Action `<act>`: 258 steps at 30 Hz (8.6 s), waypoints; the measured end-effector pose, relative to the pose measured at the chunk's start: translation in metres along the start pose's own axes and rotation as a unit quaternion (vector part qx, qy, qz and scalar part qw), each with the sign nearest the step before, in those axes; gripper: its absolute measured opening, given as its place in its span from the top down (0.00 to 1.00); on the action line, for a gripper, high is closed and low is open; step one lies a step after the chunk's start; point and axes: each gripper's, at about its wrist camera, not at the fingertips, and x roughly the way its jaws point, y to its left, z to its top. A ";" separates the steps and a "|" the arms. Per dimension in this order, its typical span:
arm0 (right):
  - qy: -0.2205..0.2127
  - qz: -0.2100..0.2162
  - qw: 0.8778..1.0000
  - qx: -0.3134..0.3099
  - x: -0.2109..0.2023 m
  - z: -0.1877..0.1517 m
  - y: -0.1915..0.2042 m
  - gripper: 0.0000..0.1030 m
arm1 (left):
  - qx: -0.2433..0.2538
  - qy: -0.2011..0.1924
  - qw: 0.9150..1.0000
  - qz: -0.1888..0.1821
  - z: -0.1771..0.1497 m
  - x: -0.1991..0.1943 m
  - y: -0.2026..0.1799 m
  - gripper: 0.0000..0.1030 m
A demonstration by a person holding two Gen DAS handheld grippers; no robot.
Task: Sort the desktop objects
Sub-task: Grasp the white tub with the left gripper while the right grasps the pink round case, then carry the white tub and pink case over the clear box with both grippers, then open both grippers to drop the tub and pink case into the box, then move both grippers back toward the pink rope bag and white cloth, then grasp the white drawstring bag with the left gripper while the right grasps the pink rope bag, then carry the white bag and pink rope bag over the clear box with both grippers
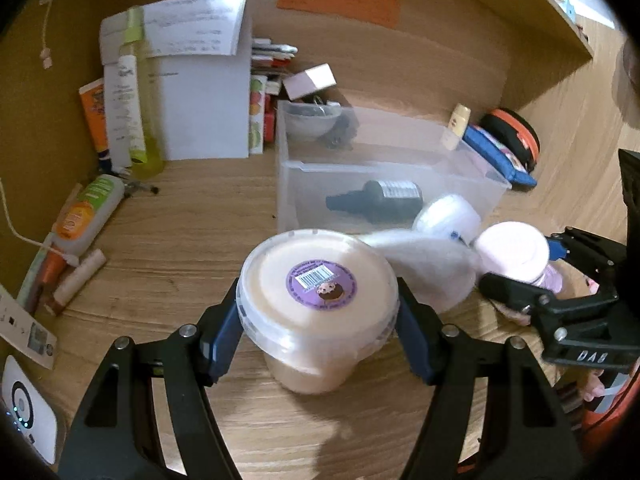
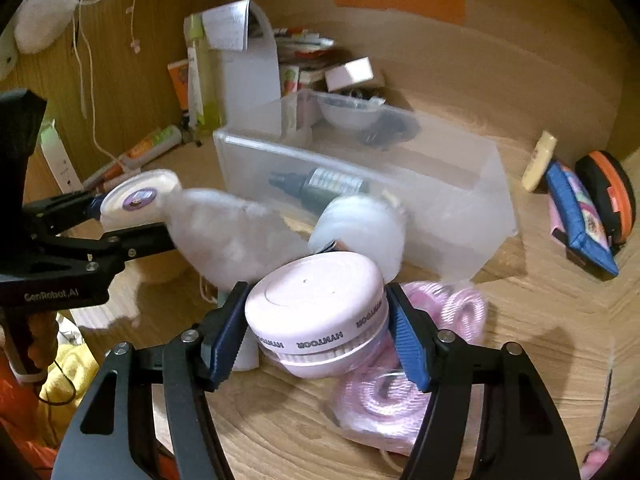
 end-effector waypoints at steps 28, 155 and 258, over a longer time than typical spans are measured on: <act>-0.084 -0.028 0.995 0.038 -0.035 0.050 -0.053 0.39 | -0.011 -0.082 0.996 -0.021 0.087 -0.026 -0.003 0.34; 0.051 -0.051 0.996 0.042 0.001 -0.019 -0.034 0.18 | 0.056 0.034 0.998 0.003 -0.001 -0.015 -0.024 0.03; -0.040 -0.027 0.996 0.079 0.039 0.090 -0.104 0.74 | -0.009 -0.033 0.999 -0.018 0.134 0.082 -0.007 0.42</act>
